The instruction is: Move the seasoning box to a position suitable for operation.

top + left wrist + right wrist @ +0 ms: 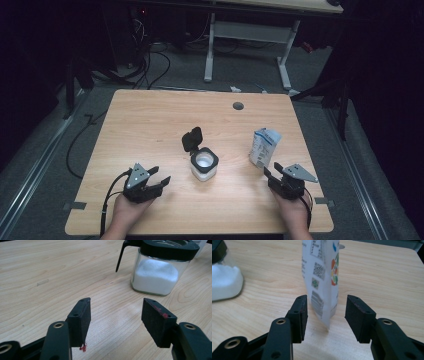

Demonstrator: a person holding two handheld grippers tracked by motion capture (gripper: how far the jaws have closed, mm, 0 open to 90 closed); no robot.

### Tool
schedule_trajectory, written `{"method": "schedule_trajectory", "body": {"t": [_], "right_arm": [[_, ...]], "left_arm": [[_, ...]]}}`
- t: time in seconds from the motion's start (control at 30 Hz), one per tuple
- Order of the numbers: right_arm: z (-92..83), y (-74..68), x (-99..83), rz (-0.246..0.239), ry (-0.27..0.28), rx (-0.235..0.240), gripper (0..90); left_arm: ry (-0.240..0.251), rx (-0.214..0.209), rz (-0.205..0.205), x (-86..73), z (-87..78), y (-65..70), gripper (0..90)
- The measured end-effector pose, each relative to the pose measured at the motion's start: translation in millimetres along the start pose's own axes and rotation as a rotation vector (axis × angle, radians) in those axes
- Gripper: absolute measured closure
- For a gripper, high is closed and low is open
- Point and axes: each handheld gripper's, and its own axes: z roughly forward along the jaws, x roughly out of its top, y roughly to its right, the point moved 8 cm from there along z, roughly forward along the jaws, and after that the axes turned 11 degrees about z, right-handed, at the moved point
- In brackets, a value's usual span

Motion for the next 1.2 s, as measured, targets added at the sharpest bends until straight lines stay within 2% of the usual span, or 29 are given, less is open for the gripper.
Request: {"method": "schedule_trajectory", "body": {"t": [0.23, 0.43, 0.53, 0.63, 0.83, 0.93, 1.0, 1.13, 1.2], "right_arm": [[-6.2, -11.3, -11.9, -0.024, -0.019, 0.008, 53.6], [-9.7, -17.9, -19.6, -0.017, -0.030, 0.013, 55.1], [-11.4, -22.0, -22.9, -0.013, -0.033, 0.025, 55.9], [-10.6, -26.4, -27.1, -0.017, -0.050, 0.042, 57.5], [-4.5, -38.9, -27.4, -0.021, -0.059, 0.092, 57.7], [0.6, -48.6, -25.7, -0.054, -0.059, 0.107, 58.2], [4.3, -55.2, -24.5, -0.063, -0.061, 0.122, 57.9], [11.2, -65.2, -20.1, -0.076, -0.061, 0.141, 57.3], [15.2, -68.7, -18.0, -0.087, -0.059, 0.142, 56.5]], "left_arm": [[-0.002, 0.024, 0.000, 0.1, -0.6, -1.5, 41.0], [0.006, 0.022, 0.011, 0.9, -2.4, 0.8, 42.1], [0.006, 0.013, 0.003, 0.5, -2.1, 0.3, 45.3], [0.010, 0.026, -0.001, 2.4, -2.3, -0.7, 45.9], [-0.002, 0.019, -0.007, 2.1, -0.9, 0.8, 44.8], [-0.016, 0.027, -0.009, -0.1, 0.1, 0.5, 44.8], [-0.023, 0.036, 0.000, -1.6, 0.6, 0.2, 46.4], [-0.015, 0.042, -0.012, -1.5, 0.2, -0.9, 48.0], [-0.027, 0.053, 0.014, -2.6, -0.2, -0.7, 48.6]]}}
